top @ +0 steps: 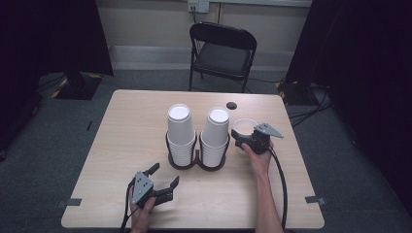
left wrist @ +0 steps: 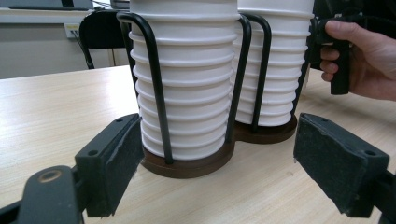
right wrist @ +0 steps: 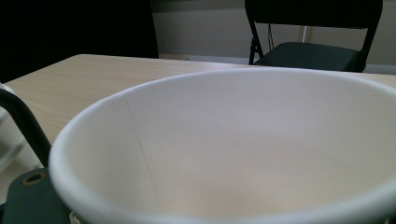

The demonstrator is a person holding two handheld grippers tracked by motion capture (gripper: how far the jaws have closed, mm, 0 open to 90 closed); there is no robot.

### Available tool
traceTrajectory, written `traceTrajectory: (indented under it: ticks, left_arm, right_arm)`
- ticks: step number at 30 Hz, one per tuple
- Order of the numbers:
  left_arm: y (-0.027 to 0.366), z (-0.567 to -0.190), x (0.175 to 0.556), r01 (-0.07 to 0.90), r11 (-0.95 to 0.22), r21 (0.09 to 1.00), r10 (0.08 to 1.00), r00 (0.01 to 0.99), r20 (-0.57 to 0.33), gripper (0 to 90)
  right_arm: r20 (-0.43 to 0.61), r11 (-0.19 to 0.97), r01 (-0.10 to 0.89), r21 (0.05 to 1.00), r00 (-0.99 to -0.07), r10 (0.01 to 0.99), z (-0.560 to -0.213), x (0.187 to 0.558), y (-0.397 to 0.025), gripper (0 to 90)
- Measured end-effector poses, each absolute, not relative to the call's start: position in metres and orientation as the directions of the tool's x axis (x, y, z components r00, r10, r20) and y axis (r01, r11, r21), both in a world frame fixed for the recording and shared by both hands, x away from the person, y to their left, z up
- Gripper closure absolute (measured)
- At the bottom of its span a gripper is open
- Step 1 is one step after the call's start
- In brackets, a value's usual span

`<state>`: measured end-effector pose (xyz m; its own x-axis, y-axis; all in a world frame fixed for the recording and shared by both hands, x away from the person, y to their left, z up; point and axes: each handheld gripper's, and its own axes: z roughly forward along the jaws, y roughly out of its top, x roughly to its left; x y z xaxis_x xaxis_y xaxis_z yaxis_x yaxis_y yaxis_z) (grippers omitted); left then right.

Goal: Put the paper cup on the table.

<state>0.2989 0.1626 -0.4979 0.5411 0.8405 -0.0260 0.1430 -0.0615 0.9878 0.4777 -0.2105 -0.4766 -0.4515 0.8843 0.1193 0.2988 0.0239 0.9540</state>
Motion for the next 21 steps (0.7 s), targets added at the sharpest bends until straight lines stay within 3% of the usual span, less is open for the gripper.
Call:
traceTrajectory:
  ticks: [10,21]
  left_arm:
    - [0.162,-0.498,0.298,0.14,-0.063,0.988,0.843,0.537,-0.022,15.9]
    - [0.163,-0.498,0.299,0.149,-0.059,0.987,0.845,0.534,-0.031,15.9]
  right_arm:
    - [0.082,0.078,0.311,0.947,-0.472,0.878,-0.479,0.471,-0.213,10.3]
    - [0.093,0.095,0.396,0.913,-0.429,0.899,-0.483,0.468,-0.224,12.0]
